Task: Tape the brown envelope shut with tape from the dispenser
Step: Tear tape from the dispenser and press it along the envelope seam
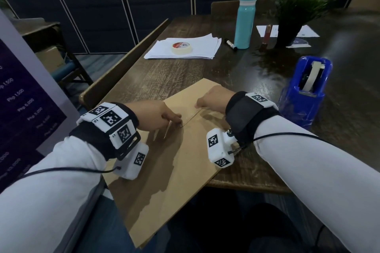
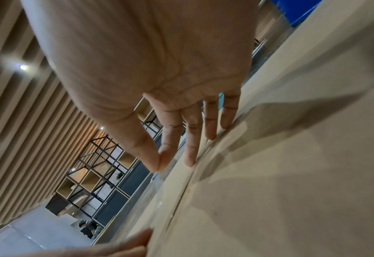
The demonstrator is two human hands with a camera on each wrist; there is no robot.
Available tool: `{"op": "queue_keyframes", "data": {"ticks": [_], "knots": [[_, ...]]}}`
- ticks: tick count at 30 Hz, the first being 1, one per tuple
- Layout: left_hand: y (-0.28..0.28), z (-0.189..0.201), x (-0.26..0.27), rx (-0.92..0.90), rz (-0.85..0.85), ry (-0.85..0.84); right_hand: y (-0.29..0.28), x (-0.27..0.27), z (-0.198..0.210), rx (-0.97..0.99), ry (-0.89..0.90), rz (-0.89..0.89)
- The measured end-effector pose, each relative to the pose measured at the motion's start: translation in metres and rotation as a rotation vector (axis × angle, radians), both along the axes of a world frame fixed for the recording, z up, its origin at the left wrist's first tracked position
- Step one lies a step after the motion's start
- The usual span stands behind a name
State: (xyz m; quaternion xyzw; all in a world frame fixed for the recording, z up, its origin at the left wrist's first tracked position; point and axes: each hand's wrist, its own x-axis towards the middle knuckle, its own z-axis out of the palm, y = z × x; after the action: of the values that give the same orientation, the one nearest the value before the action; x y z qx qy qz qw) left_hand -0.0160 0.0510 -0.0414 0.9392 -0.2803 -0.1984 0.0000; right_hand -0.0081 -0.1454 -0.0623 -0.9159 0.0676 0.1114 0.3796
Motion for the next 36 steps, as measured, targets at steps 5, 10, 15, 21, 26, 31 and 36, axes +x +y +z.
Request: {"op": "queue_keyframes", "data": {"ticks": [5,10,15,21,26,31,36], "knots": [[0.001,-0.001,0.002,0.014,-0.007,-0.005,0.002,0.001,0.001,-0.05,0.01,0.009],[-0.002,0.003,-0.002,0.006,-0.02,0.008,0.001,0.003,0.001,-0.048,0.007,0.012],[0.0,0.0,0.001,0.013,-0.009,0.008,0.004,0.001,0.0,-0.123,-0.002,0.022],[-0.001,0.001,-0.002,0.025,0.001,0.001,0.006,0.002,0.0,-0.148,-0.002,0.021],[0.0,0.002,-0.004,0.014,0.02,0.01,0.009,0.003,-0.002,-0.137,0.002,0.006],[-0.004,0.006,-0.011,0.022,0.028,0.006,0.008,0.001,-0.001,-0.098,0.013,-0.011],[-0.007,0.005,-0.015,0.066,-0.008,-0.009,0.01,0.003,-0.002,-0.149,0.014,0.006]]}}
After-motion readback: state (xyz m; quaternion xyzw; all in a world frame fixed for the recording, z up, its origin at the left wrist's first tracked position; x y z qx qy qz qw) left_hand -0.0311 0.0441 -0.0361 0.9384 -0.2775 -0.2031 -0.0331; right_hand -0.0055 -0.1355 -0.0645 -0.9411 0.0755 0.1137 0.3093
